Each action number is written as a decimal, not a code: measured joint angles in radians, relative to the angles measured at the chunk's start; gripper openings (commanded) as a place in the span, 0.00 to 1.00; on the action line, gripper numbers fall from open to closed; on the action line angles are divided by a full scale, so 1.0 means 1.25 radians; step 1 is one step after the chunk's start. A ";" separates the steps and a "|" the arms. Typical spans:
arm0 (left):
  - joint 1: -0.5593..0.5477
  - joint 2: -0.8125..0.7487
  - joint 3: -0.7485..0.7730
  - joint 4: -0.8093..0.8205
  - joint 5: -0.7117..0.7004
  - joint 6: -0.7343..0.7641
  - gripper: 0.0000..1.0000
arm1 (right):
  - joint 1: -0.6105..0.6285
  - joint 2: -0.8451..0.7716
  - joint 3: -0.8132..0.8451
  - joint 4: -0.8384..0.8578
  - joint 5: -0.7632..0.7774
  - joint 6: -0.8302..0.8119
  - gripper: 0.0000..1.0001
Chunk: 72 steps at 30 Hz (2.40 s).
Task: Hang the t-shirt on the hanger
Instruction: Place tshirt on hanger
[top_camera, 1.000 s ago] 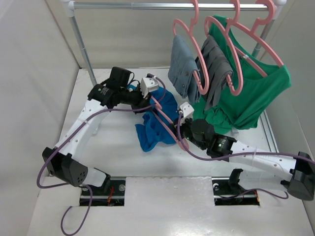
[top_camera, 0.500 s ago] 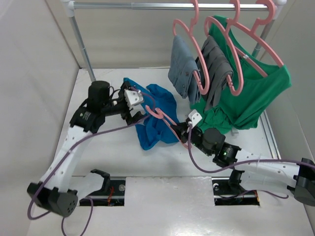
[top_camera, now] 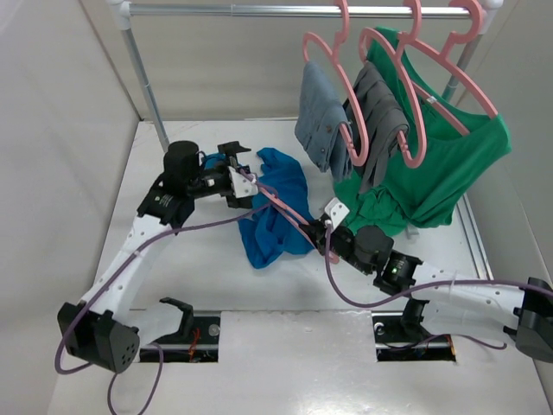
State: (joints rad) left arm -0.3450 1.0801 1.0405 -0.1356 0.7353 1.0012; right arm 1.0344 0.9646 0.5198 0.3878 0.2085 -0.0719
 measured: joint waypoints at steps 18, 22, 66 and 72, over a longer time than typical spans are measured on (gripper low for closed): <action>0.005 0.365 0.355 -0.645 0.049 0.589 0.78 | -0.005 0.036 0.002 -0.076 0.004 -0.034 0.00; 0.001 0.359 0.317 -0.670 0.052 0.616 0.78 | -0.005 0.038 0.005 -0.098 0.005 -0.051 0.00; 0.073 0.283 0.177 -0.473 0.063 0.315 0.00 | -0.013 0.060 0.191 -0.145 0.134 -0.028 0.95; 0.131 0.197 0.109 -0.452 0.056 0.229 0.00 | -0.002 0.099 0.259 -0.215 0.164 0.019 0.53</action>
State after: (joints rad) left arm -0.1810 1.3262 1.1770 -0.7010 0.8047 1.2869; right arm 1.0321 1.0878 0.8433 0.1192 0.4129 -0.0479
